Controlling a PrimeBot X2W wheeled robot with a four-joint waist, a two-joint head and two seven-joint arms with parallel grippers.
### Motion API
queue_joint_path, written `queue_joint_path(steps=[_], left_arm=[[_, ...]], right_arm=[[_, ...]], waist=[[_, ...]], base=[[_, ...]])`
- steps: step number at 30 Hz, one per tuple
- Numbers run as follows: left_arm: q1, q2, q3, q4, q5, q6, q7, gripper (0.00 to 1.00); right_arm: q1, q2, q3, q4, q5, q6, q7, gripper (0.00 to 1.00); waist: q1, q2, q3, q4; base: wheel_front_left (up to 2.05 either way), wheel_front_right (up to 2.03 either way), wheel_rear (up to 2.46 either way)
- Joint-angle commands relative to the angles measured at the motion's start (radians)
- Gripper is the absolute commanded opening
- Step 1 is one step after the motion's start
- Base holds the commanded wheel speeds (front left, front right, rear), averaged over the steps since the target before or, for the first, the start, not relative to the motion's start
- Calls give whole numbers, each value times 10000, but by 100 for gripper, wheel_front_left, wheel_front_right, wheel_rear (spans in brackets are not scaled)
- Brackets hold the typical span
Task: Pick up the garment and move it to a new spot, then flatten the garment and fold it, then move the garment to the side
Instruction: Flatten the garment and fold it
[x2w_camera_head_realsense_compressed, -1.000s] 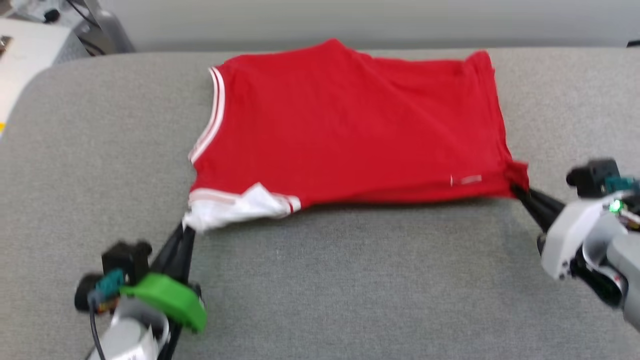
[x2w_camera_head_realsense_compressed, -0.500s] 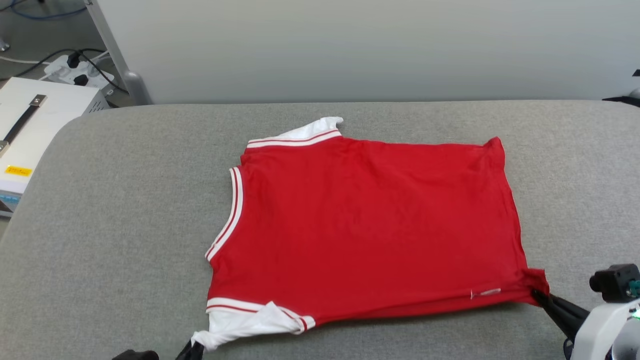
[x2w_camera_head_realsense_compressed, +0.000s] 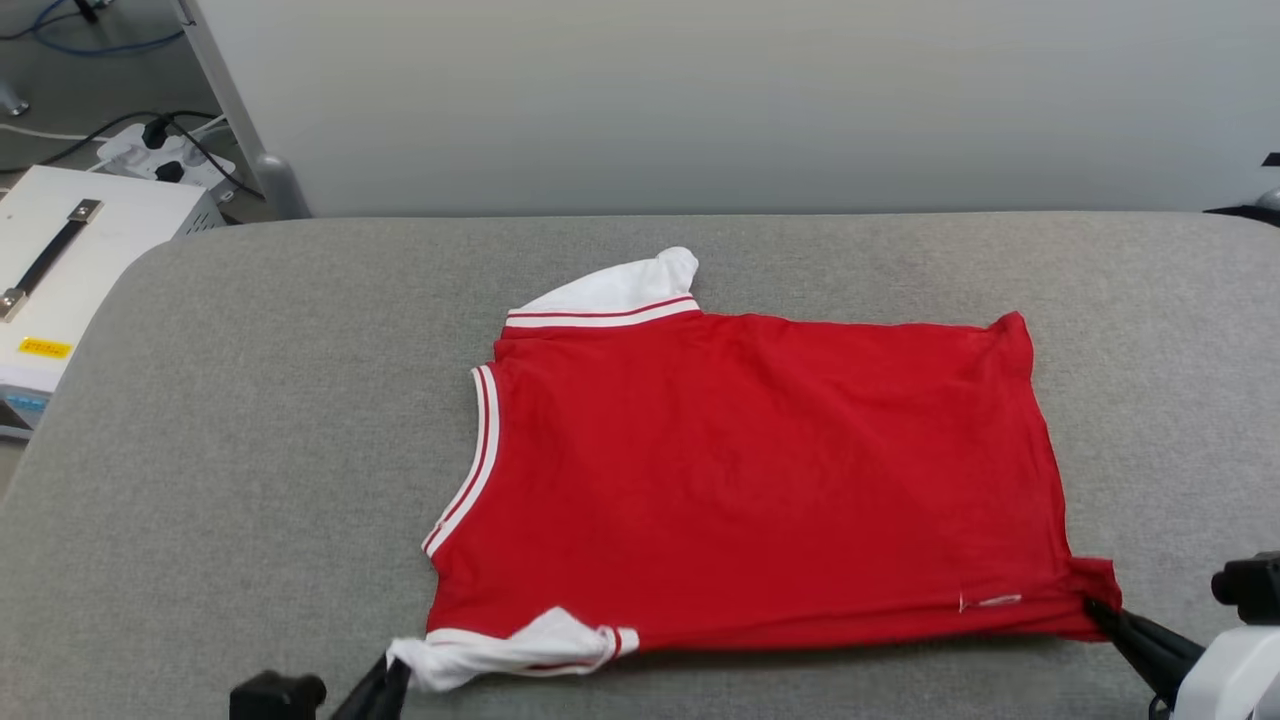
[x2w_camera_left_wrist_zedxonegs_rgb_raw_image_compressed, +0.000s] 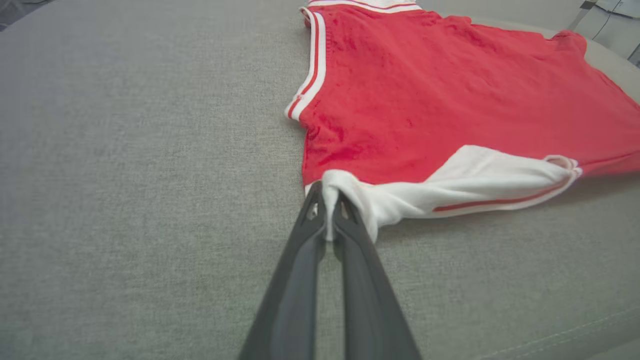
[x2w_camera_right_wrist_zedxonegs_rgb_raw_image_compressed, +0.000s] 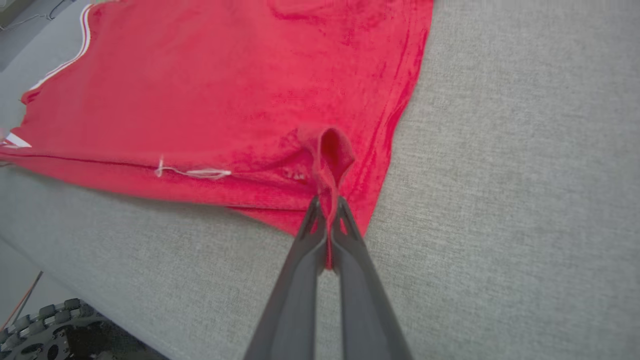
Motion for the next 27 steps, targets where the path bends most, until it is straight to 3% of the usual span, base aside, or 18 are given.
queue_joint_path(steps=[1, 9, 14, 27], left_arm=[[-620, 161, 6, -14, 101, -45, 32, 0], [-3521, 504, -641, 669, 506, -356, 446, 0], [-5229, 593, -1257, 1780, 559, -451, 422, 0], [-7093, 306, -3481, 5460, -528, -477, -512, 0]], right_arm=[[-22, 30, -249, -41, -106, -13, 98, 0], [-769, 439, -1322, -335, -367, -13, 877, 0], [-1323, 719, -1680, -265, -495, -13, 1377, 0], [-2341, 1521, -1431, 1141, -817, -13, 2008, 0]], waist=[[1, 0, 127, 58], [1, 0, 841, -82], [1, 0, 1413, -163], [1, 0, 2444, -261]], base=[[0, 0, 0], [0, 0, 0], [0, 0, 0], [0, 0, 0]])
